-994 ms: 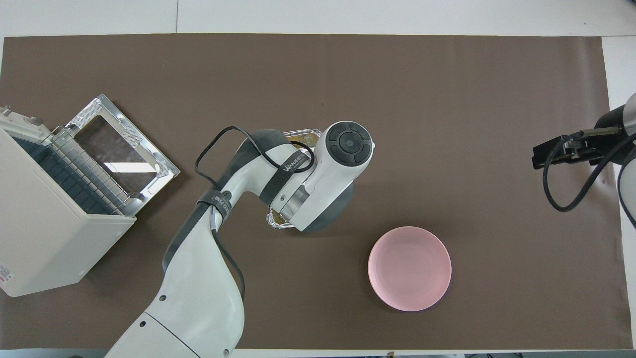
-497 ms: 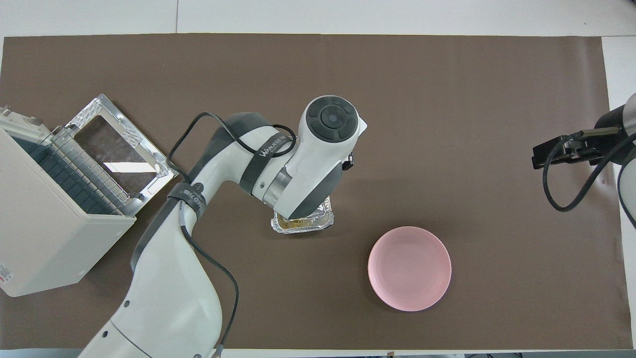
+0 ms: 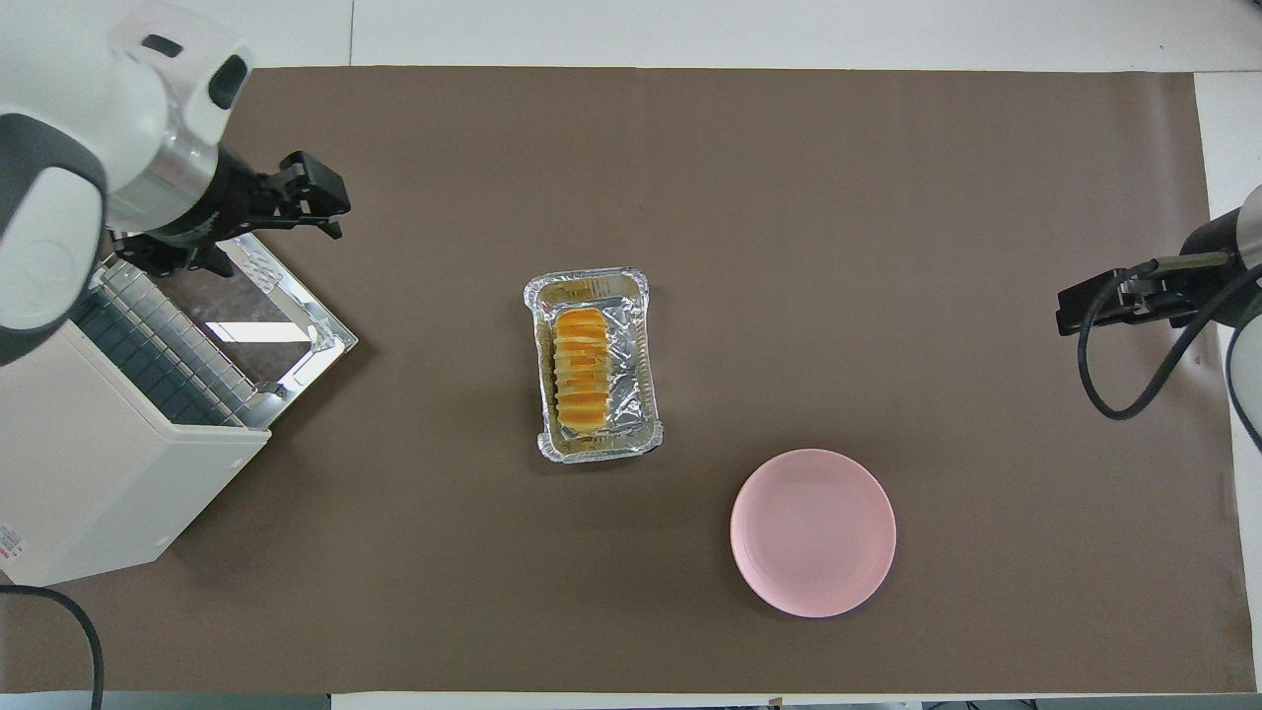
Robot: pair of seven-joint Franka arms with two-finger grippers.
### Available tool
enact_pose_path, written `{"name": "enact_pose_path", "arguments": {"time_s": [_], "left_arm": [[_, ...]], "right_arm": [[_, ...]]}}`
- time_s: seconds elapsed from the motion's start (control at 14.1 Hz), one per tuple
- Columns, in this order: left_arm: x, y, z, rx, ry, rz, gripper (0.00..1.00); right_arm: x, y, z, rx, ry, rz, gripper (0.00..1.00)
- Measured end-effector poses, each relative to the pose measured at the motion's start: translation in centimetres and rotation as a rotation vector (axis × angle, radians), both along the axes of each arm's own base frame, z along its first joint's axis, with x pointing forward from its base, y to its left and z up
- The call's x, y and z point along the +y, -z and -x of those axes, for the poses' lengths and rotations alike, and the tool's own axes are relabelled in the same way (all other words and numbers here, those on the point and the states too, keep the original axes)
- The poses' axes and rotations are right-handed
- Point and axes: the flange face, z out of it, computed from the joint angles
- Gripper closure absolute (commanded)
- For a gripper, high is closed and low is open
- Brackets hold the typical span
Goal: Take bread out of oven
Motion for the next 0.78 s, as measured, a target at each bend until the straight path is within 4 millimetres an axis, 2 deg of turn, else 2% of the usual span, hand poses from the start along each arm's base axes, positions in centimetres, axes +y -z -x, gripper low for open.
{"name": "enact_pose_path", "arguments": {"time_s": [0.14,0.28,0.43,0.64,0.71,0.78], "left_arm": [[6.4,0.1,0.0,0.063,0.027,-0.003,0.0],[11.1,1.0,0.1,0.113,0.062,0.004,0.0],[13.7,0.9,1.0,0.158,0.083,0.014,0.0],[17.5,-0.9,3.4,0.191,0.115,0.038,0.0],[18.3,-0.6,4.0,0.2,0.132,0.046,0.0],[18.2,-0.4,4.2,0.207,0.142,0.048,0.0]], "right_arm": [[0.0,0.0,0.0,0.0,0.0,0.0,0.0],[0.0,0.0,0.0,0.0,0.0,0.0,0.0],[0.0,0.0,0.0,0.0,0.0,0.0,0.0],[0.0,0.0,0.0,0.0,0.0,0.0,0.0],[0.0,0.0,0.0,0.0,0.0,0.0,0.0],[0.0,0.0,0.0,0.0,0.0,0.0,0.0]]}}
